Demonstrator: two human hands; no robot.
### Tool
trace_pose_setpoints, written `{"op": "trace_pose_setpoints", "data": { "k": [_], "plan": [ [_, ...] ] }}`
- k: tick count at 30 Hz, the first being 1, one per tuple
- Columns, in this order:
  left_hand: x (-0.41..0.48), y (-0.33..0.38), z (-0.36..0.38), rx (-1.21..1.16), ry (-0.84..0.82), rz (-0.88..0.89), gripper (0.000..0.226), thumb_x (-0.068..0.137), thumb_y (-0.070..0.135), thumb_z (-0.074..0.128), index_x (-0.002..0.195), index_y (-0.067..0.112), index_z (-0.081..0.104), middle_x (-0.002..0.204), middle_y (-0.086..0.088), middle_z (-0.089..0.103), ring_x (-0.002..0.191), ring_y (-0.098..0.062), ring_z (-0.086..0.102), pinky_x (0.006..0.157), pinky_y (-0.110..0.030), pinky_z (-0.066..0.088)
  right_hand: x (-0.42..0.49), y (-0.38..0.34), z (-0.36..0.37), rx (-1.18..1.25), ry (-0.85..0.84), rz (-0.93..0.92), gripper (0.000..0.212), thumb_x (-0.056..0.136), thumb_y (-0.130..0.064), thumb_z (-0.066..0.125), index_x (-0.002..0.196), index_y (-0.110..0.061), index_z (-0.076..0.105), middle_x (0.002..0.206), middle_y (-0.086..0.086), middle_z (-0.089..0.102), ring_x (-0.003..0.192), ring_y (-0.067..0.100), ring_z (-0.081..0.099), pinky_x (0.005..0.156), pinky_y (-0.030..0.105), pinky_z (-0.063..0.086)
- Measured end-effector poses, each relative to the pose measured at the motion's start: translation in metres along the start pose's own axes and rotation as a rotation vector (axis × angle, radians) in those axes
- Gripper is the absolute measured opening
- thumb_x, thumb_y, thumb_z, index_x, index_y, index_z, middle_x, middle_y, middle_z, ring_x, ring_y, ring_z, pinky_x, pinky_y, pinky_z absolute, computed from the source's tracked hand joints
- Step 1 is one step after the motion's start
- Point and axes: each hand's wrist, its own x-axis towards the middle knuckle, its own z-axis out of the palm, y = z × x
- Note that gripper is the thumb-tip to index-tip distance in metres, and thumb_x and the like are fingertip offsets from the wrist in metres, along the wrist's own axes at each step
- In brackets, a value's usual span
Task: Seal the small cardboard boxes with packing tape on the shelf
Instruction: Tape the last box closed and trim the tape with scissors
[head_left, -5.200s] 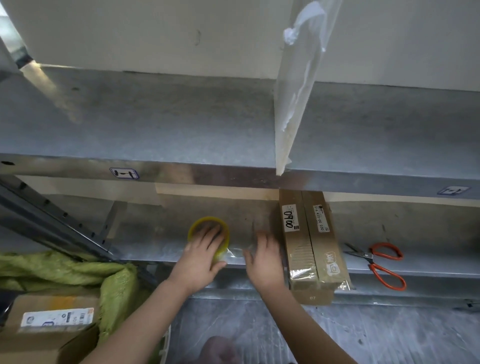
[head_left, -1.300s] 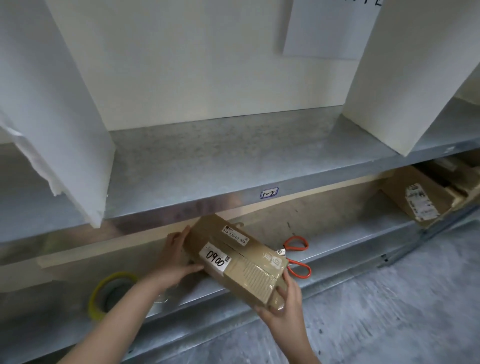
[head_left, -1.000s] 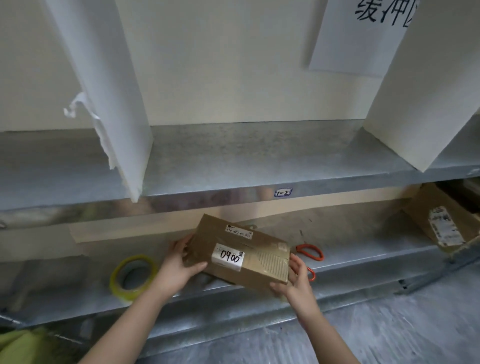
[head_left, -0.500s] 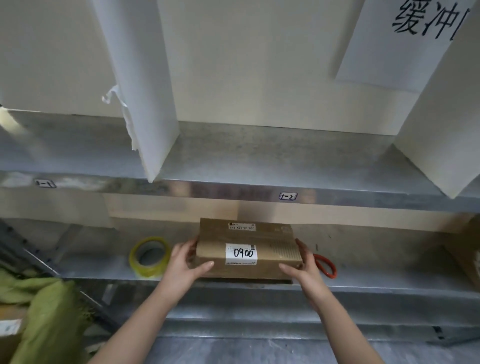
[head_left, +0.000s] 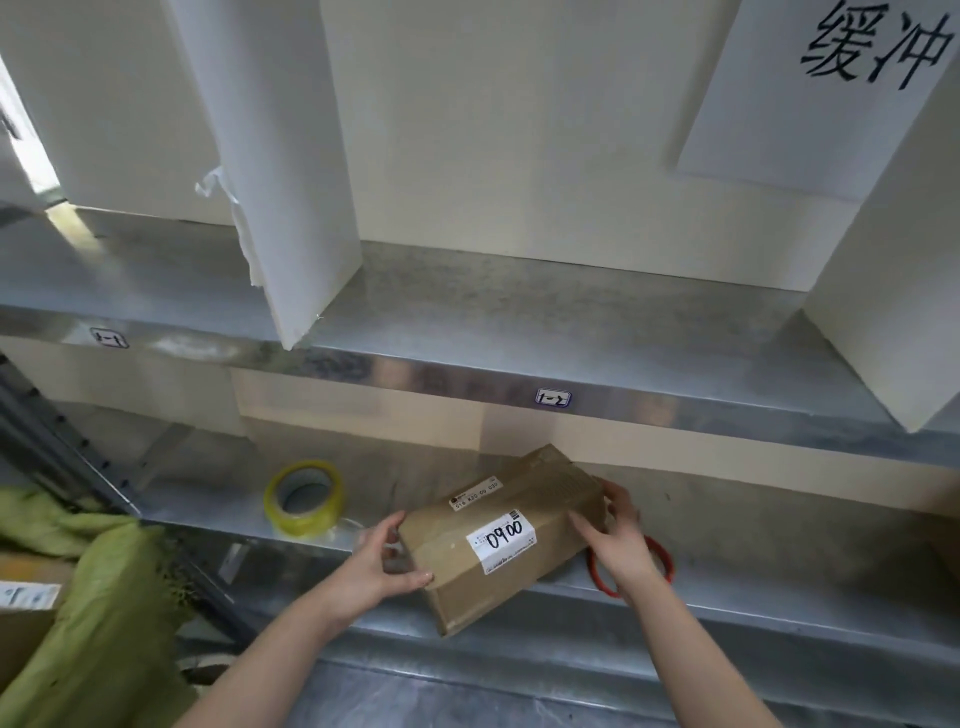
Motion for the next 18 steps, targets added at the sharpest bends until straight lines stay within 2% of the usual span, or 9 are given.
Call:
{"op": "trace_pose_setpoints", "data": {
  "k": [2, 3, 5, 6, 9, 11, 13, 15, 18],
  "plan": [
    [0.0, -0.004, -0.003, 0.068, 0.025, 0.034, 0.099, 0.067, 0.032, 0.088, 0.145, 0.033, 0.027, 0.145, 0.008, 0.021, 0.133, -0.009, 0.028, 0.111, -0.027, 0.027, 0.004, 0.001, 0.004, -0.087, 0.064, 0.009, 0.067, 0.078, -0.026, 0.081, 0.133, -0.019, 0.045, 0.131, 0.011, 0.05, 0.126, 0.027, 0.047, 0.105, 0.04, 0.041],
    [0.0, -0.006, -0.003, 0.065, -0.001, 0.052, 0.101, 0.066, 0.031, 0.089, 0.144, 0.035, 0.025, 0.146, 0.012, 0.022, 0.136, -0.006, 0.023, 0.115, -0.029, 0.023, 0.004, 0.001, 0.007, -0.073, 0.071, 0.036, 0.075, 0.074, -0.027, 0.084, 0.136, -0.017, 0.043, 0.132, 0.013, 0.049, 0.125, 0.028, 0.049, 0.106, 0.044, 0.043],
    [-0.002, -0.008, 0.004, 0.047, -0.043, 0.095, 0.099, 0.065, 0.024, 0.09, 0.14, 0.039, 0.025, 0.142, 0.016, 0.035, 0.137, -0.005, 0.03, 0.115, -0.03, 0.026, -0.001, -0.002, 0.017, -0.012, 0.062, 0.078, 0.087, 0.068, -0.023, 0.089, 0.137, -0.013, 0.037, 0.129, 0.009, 0.052, 0.119, 0.027, 0.055, 0.101, 0.043, 0.048],
    [-0.002, -0.009, 0.011, 0.053, 0.005, 0.126, 0.093, 0.067, 0.022, 0.089, 0.135, 0.04, 0.029, 0.138, 0.016, 0.042, 0.133, -0.007, 0.039, 0.111, -0.029, 0.032, -0.006, -0.003, 0.024, 0.01, 0.058, 0.085, 0.089, 0.069, -0.02, 0.089, 0.138, -0.012, 0.034, 0.126, 0.005, 0.051, 0.116, 0.025, 0.057, 0.097, 0.041, 0.05],
    [-0.009, -0.011, 0.035, 0.066, 0.292, 0.2, 0.077, 0.069, 0.023, 0.087, 0.125, 0.045, 0.039, 0.126, 0.022, 0.05, 0.116, -0.005, 0.052, 0.094, -0.024, 0.043, -0.029, -0.006, 0.051, 0.135, -0.019, 0.134, 0.07, 0.085, -0.02, 0.075, 0.14, -0.017, 0.031, 0.133, 0.001, 0.048, 0.116, 0.02, 0.054, 0.085, 0.04, 0.056],
    [-0.015, -0.01, 0.047, 0.11, 0.397, 0.252, 0.074, 0.067, 0.026, 0.087, 0.123, 0.047, 0.044, 0.123, 0.025, 0.049, 0.114, 0.002, 0.049, 0.093, -0.023, 0.043, -0.043, -0.009, 0.063, 0.16, -0.048, 0.141, 0.05, 0.093, -0.022, 0.064, 0.137, -0.02, 0.039, 0.139, 0.002, 0.046, 0.124, 0.021, 0.05, 0.095, 0.048, 0.052],
    [-0.024, -0.009, 0.056, 0.137, 0.463, 0.277, 0.071, 0.065, 0.029, 0.088, 0.12, 0.049, 0.047, 0.12, 0.027, 0.048, 0.111, 0.008, 0.047, 0.092, -0.023, 0.045, -0.059, -0.012, 0.065, 0.098, -0.052, 0.083, 0.041, 0.095, -0.024, 0.062, 0.131, -0.025, 0.045, 0.137, -0.001, 0.045, 0.124, 0.016, 0.048, 0.105, 0.04, 0.043],
    [-0.032, -0.007, 0.062, 0.133, 0.519, 0.284, 0.07, 0.065, 0.032, 0.088, 0.12, 0.047, 0.047, 0.12, 0.027, 0.048, 0.11, 0.009, 0.047, 0.091, -0.026, 0.047, -0.078, -0.016, 0.062, 0.12, -0.104, 0.019, 0.039, 0.091, -0.031, 0.066, 0.125, -0.033, 0.047, 0.133, -0.01, 0.048, 0.123, 0.01, 0.05, 0.1, 0.025, 0.042],
    [-0.038, -0.009, 0.071, 0.139, 0.562, 0.293, 0.071, 0.064, 0.037, 0.087, 0.124, 0.04, 0.048, 0.119, 0.024, 0.047, 0.111, 0.004, 0.049, 0.091, -0.03, 0.051, -0.101, -0.017, 0.061, 0.248, -0.31, -0.022, 0.074, 0.074, -0.052, 0.078, 0.135, -0.04, 0.039, 0.137, -0.025, 0.047, 0.128, -0.005, 0.045, 0.094, 0.016, 0.046]
  ]
}}
